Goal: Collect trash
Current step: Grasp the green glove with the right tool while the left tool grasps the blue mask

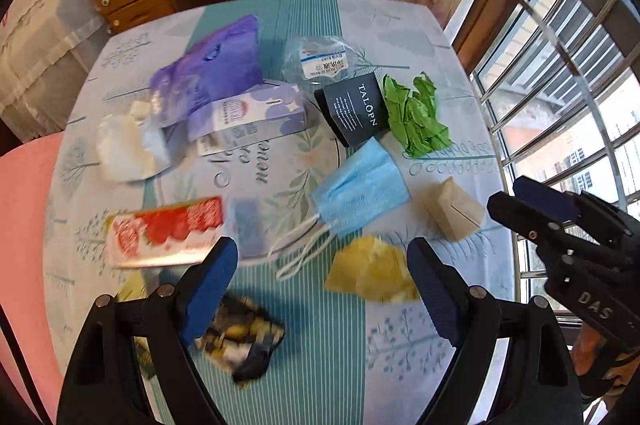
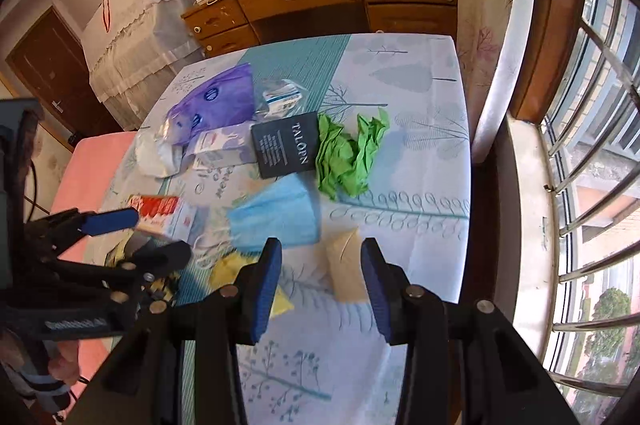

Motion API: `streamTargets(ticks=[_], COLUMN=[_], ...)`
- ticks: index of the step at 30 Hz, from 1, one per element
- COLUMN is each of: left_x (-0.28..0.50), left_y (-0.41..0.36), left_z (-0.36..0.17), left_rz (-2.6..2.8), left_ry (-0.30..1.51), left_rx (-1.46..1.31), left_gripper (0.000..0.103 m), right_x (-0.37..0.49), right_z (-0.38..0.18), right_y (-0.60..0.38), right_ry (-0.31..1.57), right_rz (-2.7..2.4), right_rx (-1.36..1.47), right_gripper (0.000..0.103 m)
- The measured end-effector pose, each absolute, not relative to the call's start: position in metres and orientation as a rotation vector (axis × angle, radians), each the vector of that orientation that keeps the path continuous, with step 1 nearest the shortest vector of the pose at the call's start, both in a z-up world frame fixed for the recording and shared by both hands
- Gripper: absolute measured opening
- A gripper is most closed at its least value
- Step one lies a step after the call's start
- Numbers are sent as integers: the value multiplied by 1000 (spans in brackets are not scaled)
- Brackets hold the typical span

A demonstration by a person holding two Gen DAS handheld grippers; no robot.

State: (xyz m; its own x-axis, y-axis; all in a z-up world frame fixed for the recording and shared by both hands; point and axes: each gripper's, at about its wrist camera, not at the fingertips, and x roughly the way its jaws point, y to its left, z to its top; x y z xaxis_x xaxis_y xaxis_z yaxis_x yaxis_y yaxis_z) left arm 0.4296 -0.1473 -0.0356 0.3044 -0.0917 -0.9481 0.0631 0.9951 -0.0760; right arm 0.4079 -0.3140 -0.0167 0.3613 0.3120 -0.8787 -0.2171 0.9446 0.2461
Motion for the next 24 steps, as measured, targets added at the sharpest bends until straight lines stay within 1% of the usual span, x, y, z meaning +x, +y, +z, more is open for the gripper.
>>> streamTargets(ticks=[4,6,14,17,21,23,24], left_x=[462,473,498,503,509,510,510], left_y=[-152,-153,-164,-167,-178,-187,-190], left_z=[-68,-81,-111,-120,-130,-131,-132], left_rz=[-88,-90,-116,-133,-154,-164,-164], left_ry=[1329,1358,1416,1434,1451,1449,1450], left_rx=[-46,-63,-67,-68,-50,-23,-5], left_gripper=[84,79,78,78,78,77,74], right_x=[443,461,510,515,511,509,508], right_z=[-35,-45,-85,-90,-91,-89,-88], right_y=[-313,-310,-303,-299,-301,-305,-307], right_ry=[1183,1197,1267,1253,1232,1230,1226], right_rz=[351,348,317,350,393,409,415], right_rx=[135,139,151,139,128,148,154], right_gripper=[41,41,41,41,31,23,22])
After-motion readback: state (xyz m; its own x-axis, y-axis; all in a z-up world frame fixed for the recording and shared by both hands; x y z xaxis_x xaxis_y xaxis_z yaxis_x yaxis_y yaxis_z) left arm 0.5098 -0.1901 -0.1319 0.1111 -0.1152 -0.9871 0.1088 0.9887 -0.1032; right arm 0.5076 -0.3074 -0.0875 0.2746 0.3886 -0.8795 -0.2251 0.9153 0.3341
